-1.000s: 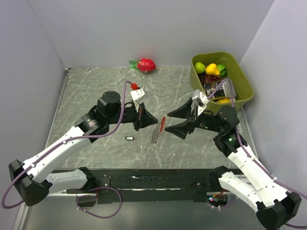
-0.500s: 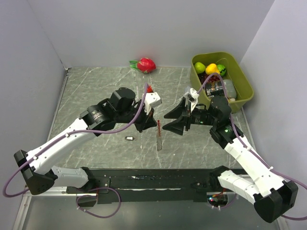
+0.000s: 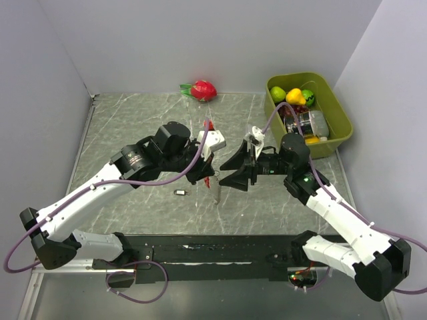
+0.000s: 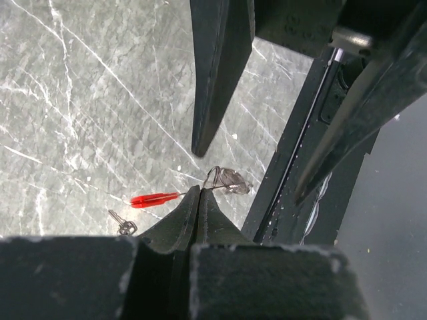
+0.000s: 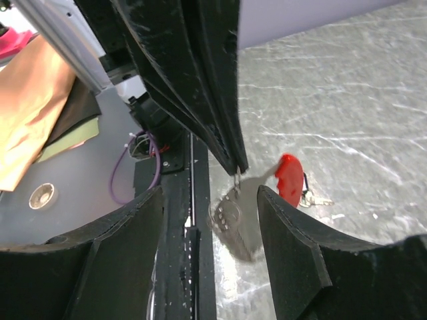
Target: Put the keys on the keyring
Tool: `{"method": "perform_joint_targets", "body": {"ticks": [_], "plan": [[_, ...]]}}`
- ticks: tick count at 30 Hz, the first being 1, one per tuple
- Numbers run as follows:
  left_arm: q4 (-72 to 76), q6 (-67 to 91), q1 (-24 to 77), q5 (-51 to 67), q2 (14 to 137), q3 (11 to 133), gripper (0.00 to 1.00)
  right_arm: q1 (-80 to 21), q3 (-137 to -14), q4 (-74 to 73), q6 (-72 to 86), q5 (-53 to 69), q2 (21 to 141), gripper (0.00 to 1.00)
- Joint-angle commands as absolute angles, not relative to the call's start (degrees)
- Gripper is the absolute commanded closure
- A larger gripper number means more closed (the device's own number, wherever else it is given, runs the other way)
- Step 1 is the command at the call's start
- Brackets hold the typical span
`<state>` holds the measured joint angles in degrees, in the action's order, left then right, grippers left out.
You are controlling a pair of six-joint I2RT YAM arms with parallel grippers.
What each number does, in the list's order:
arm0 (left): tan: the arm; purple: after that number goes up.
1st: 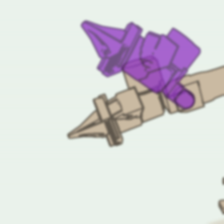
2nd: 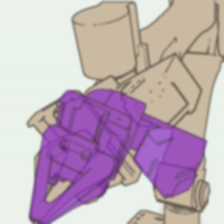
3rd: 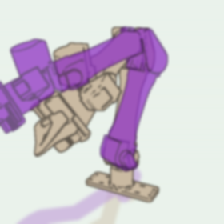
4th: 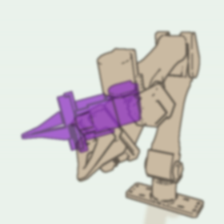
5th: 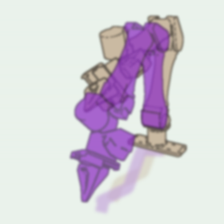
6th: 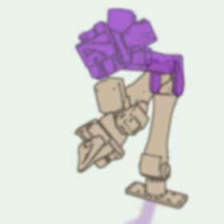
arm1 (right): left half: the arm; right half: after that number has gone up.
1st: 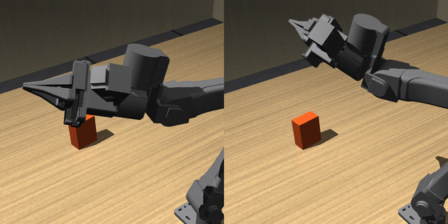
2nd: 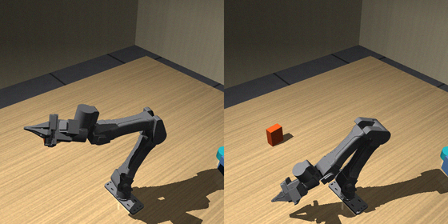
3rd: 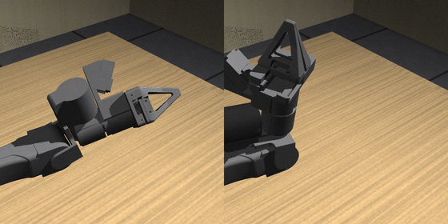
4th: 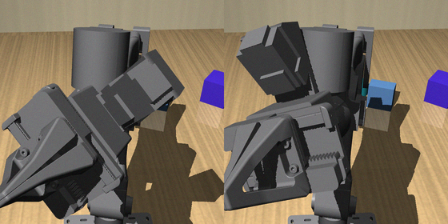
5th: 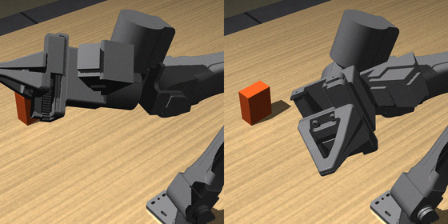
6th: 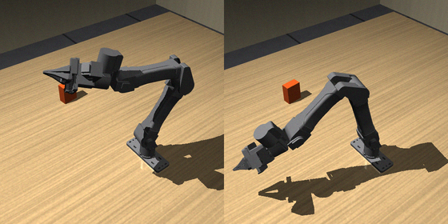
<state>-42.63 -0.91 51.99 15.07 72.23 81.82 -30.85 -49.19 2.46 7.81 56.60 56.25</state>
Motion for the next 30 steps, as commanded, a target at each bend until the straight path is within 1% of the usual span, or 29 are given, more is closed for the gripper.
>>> {"method": "perform_joint_targets", "body": {"ticks": [1,4,6,8,11,14,17,18,20,21,23,24,30], "plan": [[-40.7,-1.0,52.5,15.4,71.0,82.8,0.99,-32.7,-51.4,6.8,7.1,55.8,57.7,0.38],[-40.0,-0.6,52.6,16.3,70.6,82.0,0.99,-33.0,-51.9,5.6,6.3,54.7,58.5,0.42],[-39.6,-0.5,52.6,16.7,70.3,81.8,0.99,-33.1,-51.8,5.5,5.9,53.7,58.4,0.42],[-39.8,-0.4,52.7,16.9,70.2,81.7,0.99,-33.1,-51.1,5.5,5.5,52.1,57.8,0.41],[-39.8,-0.4,52.8,17.2,70.1,81.6,0.99,-33.0,-50.0,6.9,5.8,50.3,56.9,0.36],[-39.3,-0.4,52.9,18.0,69.9,81.4,0.99,-33.1,-49.5,7.9,6.3,50.0,56.7,0.36],[-38.9,-0.4,53.0,18.5,69.8,81.2,0.99,-33.1,-49.7,8.0,6.8,50.4,57.3,0.41],[-38.8,-0.4,53.0,18.5,69.7,81.1,0.99,-33.1,-49.6,8.2,6.9,50.2,57.5,0.44],[-38.4,-0.4,53.0,18.8,69.5,80.9,0.99,-33.0,-49.6,8.3,6.9,50.6,57.7,0.47],[-38.3,-0.4,52.9,19.0,69.3,80.8,0.99,-33.1,-49.5,8.7,7.0,51.4,58.2,0.52],[-38.0,-0.4,53.1,19.0,69.1,80.7,0.99,-33.0,-49.6,8.8,6.9,52.5,58.6,0.58],[-37.8,-0.4,53.1,18.6,69.0,80.6,0.99,-33.1,-49.6,8.8,7.0,52.9,58.9,0.64],[-37.9,-0.4,53.1,18.5,68.4,80.7,0.99,-33.1,-48.4,9.6,6.2,56.4,58.4,0.69]]}}
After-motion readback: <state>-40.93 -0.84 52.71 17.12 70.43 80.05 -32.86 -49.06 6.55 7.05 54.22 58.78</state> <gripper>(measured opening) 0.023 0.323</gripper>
